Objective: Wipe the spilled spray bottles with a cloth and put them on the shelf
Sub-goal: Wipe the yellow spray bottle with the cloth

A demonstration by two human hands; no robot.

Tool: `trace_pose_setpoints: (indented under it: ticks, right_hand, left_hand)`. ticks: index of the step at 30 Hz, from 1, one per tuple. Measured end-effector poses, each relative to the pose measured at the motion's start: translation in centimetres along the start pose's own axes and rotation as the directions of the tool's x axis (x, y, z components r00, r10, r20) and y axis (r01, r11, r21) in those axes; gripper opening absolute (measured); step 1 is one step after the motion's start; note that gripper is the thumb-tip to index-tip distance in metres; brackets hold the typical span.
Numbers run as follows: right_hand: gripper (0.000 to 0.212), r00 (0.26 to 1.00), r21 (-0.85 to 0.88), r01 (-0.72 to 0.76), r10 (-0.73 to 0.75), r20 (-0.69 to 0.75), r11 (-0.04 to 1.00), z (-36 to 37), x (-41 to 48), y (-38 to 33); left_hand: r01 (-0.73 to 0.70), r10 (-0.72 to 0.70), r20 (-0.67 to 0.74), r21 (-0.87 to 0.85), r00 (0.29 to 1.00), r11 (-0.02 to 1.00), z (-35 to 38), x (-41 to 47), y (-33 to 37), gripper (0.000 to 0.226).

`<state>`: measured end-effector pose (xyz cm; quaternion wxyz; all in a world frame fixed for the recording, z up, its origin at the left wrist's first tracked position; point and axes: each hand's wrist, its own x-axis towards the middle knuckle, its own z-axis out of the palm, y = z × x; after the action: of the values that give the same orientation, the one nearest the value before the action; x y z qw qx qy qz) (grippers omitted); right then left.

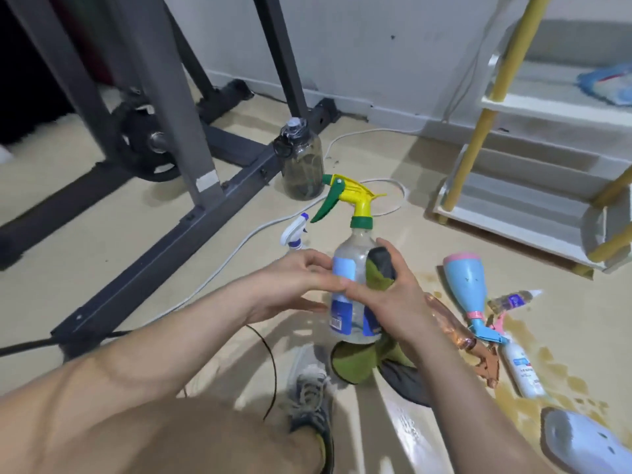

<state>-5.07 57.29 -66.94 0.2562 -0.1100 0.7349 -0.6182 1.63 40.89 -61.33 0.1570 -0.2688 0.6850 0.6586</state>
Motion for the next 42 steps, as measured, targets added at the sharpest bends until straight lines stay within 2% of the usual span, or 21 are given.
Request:
trace_pose_setpoints:
  ticks: [2, 3, 5, 7, 8, 9, 11, 12, 14, 15, 17, 21, 24, 26, 28, 31, 34, 37, 39, 40, 42]
  right_hand:
    - [0.085, 0.997, -0.078, 0.015, -0.008, 0.082, 0.997, 1.1, 0.5, 0.2]
    - [0.085, 0.994, -0.098, 0.014, -0.003, 0.113, 0.995, 1.8, 0.8, 0.5]
    - [0.085, 0.989, -0.13, 0.016, 0.004, 0.149, 0.991, 2.9, 1.7, 1.4]
    - [0.086, 0.986, -0.202, 0.013, 0.021, 0.164, 0.979, 3.4, 3.0, 2.7]
    - [0.086, 0.985, -0.244, 0.013, 0.03, 0.172, 0.97, 3.4, 3.6, 3.4]
    - [0.085, 0.984, -0.275, 0.014, 0.036, 0.176, 0.961, 3.4, 4.2, 4.2]
    - [0.083, 0.982, -0.323, 0.018, 0.044, 0.184, 0.946, 3.1, 5.4, 6.0]
    - [0.082, 0.979, -0.351, 0.021, 0.052, 0.198, 0.936, 3.1, 5.9, 6.9]
    - [0.085, 0.963, -0.426, 0.038, 0.08, 0.257, 0.904, 3.2, 6.7, 8.4]
    - [0.089, 0.954, -0.463, 0.048, 0.098, 0.285, 0.885, 3.3, 7.0, 8.9]
    - [0.091, 0.946, -0.497, 0.028, 0.137, 0.293, 0.867, 3.4, 7.6, 10.0]
    - [0.063, 0.985, -0.376, -0.086, 0.134, 0.105, 0.923, 2.6, 7.4, 11.4]
    - [0.038, 0.992, -0.197, -0.088, 0.104, 0.07, 0.976, 4.9, 6.0, 11.1]
    - [0.043, 0.994, -0.069, -0.042, 0.049, 0.101, 0.997, 8.4, 5.7, 10.6]
    - [0.049, 0.995, -0.113, 0.072, -0.063, 0.082, 0.991, 11.2, 6.3, 11.1]
    - [0.041, 0.988, -0.14, 0.143, -0.149, -0.038, 0.98, 12.1, 8.7, 15.4]
    - [0.028, 0.974, 0.02, -0.214, 0.215, -0.071, 0.977, 10.7, 10.2, 17.7]
    - [0.035, 0.956, -0.052, -0.28, 0.274, -0.106, 0.959, 9.8, 11.2, 18.3]
    - [0.023, 0.97, -0.025, -0.227, 0.224, -0.092, 0.974, 10.5, 10.7, 17.1]
    - [0.022, 0.99, -0.03, -0.136, 0.135, -0.041, 0.99, 11.1, 10.3, 16.3]
    - [0.037, 0.997, -0.056, 0.046, -0.043, 0.057, 0.997, 11.9, 9.8, 15.2]
  left_hand:
    - [-0.025, 0.005, -0.185, -0.11, 0.983, 0.994, -1.6, -0.3, 0.0, 0.038]
    - [-0.033, 0.009, -0.263, -0.087, 0.965, 0.996, -2.1, -0.2, -0.4, 0.039]
    - [0.046, 0.054, -0.392, 0.241, 0.918, 0.969, -2.9, 0.6, -1.4, 0.05]
    - [0.198, 0.168, -0.482, 0.619, 0.86, 0.76, -3.6, 1.8, -2.6, 0.046]
    - [0.232, 0.255, -0.511, 0.707, 0.821, 0.668, -4.3, 2.4, -2.9, 0.044]
    - [0.207, 0.356, -0.518, 0.747, 0.778, 0.632, -5.0, 3.2, -3.2, 0.043]
    - [-0.007, 0.549, -0.436, 0.778, 0.713, 0.628, -6.6, 5.5, -3.7, 0.042]
    - [-0.099, 0.577, -0.334, 0.8, 0.746, 0.592, -7.1, 6.7, -3.7, 0.045]
    - [-0.161, 0.471, -0.134, 0.83, 0.872, 0.534, -7.7, 9.0, -4.6, 0.035]
    - [-0.13, 0.384, -0.121, 0.814, 0.915, 0.566, -7.6, 9.9, -5.4, 0.025]
    - [-0.04, 0.302, -0.208, 0.761, 0.931, 0.648, -7.5, 11.2, -7.3, 0.029]
    - [0.116, 0.415, -0.362, 0.853, 0.835, 0.509, -6.8, 11.7, -10.9, 0.033]
    - [0.166, 0.375, -0.41, 0.828, 0.831, 0.536, -6.2, 11.8, -10.4, 0.039]
    - [0.181, 0.362, -0.396, 0.846, 0.844, 0.502, -5.0, 12.0, -10.0, 0.041]
    - [0.186, 0.372, -0.398, 0.851, 0.839, 0.491, -4.1, 12.0, -10.0, 0.041]
    - [0.203, 0.363, -0.489, 0.774, 0.793, 0.599, -5.3, 11.5, -11.7, 0.039]
    - [0.197, 0.294, -0.558, 0.657, 0.776, 0.728, -6.9, 10.3, -13.3, 0.036]
    - [0.185, 0.278, -0.59, 0.603, 0.758, 0.776, -7.0, 9.7, -14.4, 0.032]
    - [0.149, 0.299, -0.593, 0.588, 0.747, 0.795, -6.7, 9.4, -15.0, 0.026]
    - [0.136, 0.309, -0.587, 0.591, 0.748, 0.795, -6.5, 9.3, -15.3, 0.024]
    - [0.121, 0.343, -0.59, 0.607, 0.731, 0.785, -6.5, 8.8, -16.2, 0.025]
